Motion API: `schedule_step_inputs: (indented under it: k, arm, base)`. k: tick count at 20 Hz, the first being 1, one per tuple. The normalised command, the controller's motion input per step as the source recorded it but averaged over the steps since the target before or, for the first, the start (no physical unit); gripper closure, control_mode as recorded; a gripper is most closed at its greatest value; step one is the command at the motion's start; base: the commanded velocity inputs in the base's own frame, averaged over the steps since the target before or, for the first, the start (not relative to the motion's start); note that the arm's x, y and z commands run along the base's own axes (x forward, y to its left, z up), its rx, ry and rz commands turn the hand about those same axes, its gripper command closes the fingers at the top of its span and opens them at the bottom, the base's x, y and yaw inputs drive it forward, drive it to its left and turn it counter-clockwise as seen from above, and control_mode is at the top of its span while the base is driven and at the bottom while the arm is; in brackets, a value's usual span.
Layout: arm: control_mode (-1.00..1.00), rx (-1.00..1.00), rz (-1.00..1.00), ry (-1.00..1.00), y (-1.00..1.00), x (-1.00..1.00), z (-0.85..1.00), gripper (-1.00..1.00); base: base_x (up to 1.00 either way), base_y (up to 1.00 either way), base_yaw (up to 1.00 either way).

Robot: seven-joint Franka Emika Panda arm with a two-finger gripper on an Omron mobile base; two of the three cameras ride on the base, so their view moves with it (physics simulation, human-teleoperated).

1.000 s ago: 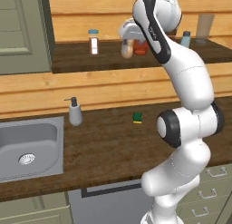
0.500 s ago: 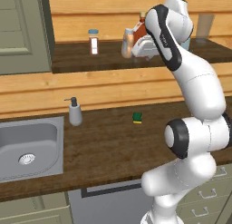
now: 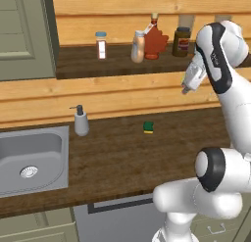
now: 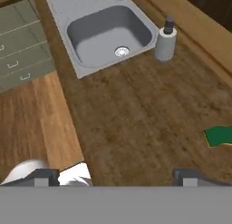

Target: Put the shaker and condiment bottle from the counter next to their counterparts in the cabinet.

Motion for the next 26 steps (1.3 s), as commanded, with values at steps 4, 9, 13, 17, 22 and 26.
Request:
schedule_step_inputs:
  k: [4, 9, 13, 17, 22, 26]
  arm:
    - [-1.0, 0.08, 0.64, -0.14, -0.89, -0.87, -0.61, -1.0]
    - [-1.0, 0.14, 0.58, -0.12, -0.83, -0.81, -0.55, -1.0]
    - [-1.0, 0.16, 0.51, -0.07, -0.78, -0.55, -0.54, -1.0]
    - [-1.0, 0.14, 0.39, -0.02, -0.43, -0.26, -0.73, -1.0]
    - [-1.0, 0.01, 0.04, 0.0, 0.12, 0.0, -0.9, -1.0]
    - [-1.0, 0.0, -0.07, -0.01, 0.22, -0.09, -0.52, -1.0]
  base:
    - [0.0, 0.0, 0.0]
    - [0.0, 0.0, 0.0]
    - [0.0, 0.0, 0.0]
    - [0.0, 0.0, 0.0]
    - [0.0, 0.0, 0.0]
    - [0.0, 0.0, 0.0]
